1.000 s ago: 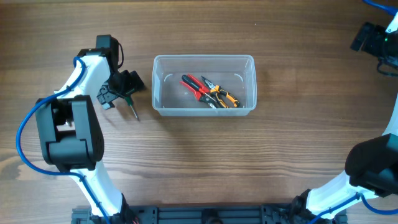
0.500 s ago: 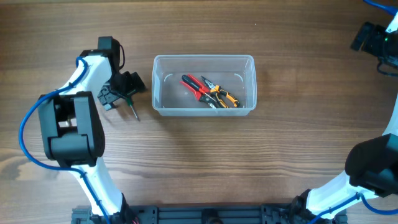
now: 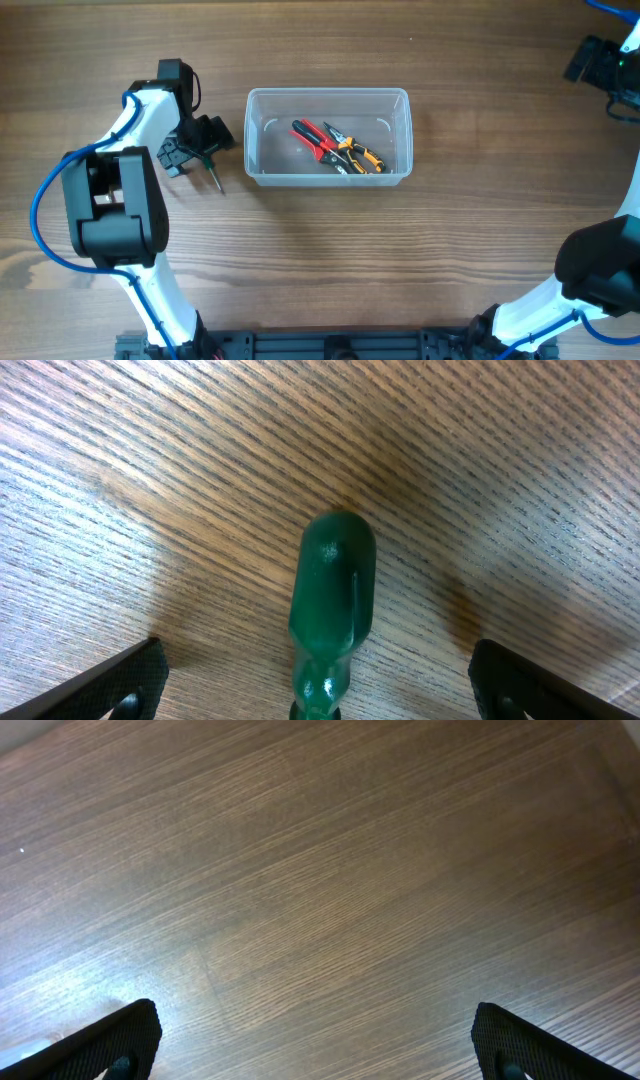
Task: Pack container
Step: 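Close the left gripper on the green handle and lift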
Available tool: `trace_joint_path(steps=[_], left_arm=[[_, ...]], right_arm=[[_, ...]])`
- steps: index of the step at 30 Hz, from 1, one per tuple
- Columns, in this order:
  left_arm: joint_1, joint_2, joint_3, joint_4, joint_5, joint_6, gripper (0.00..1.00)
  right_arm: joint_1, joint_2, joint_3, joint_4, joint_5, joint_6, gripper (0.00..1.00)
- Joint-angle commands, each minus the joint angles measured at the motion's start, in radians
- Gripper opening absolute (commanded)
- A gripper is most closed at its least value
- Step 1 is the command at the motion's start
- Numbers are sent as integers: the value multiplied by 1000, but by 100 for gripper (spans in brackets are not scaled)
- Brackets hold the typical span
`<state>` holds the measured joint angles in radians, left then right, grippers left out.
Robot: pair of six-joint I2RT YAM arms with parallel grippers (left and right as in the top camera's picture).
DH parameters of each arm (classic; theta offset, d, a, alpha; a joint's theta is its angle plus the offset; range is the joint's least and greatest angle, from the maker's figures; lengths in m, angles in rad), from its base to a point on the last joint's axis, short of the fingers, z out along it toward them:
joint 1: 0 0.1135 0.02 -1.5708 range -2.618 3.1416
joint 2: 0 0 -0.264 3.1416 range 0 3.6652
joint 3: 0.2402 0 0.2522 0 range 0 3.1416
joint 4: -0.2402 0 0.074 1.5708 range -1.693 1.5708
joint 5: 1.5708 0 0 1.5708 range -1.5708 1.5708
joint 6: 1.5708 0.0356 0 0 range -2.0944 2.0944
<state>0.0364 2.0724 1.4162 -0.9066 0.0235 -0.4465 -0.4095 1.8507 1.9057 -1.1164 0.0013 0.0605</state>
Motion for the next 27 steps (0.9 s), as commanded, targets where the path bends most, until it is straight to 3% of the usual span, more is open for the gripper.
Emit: trace_joint_path(steps=[1,3,4,5,10,27], left_arm=[[1,20,-5,6,-6,13,100],[1,20,-5,5,-6,13,99],[1,20,-5,4,-6,13,94],[1,20,-5,3,-6,13,80],[1,20,-5,2,-7,13,51],[1,20,-5,1,-7,21,30]], right_arm=[[-3,16,0,6,10,19,100],[-3,16,0,6,10,19,100],[-3,16,0,6,10,18,100],[-3,16,0,6,10,18,100],[-3,16,0,6,10,19,100],[-3,16,0,6,10,19,100]])
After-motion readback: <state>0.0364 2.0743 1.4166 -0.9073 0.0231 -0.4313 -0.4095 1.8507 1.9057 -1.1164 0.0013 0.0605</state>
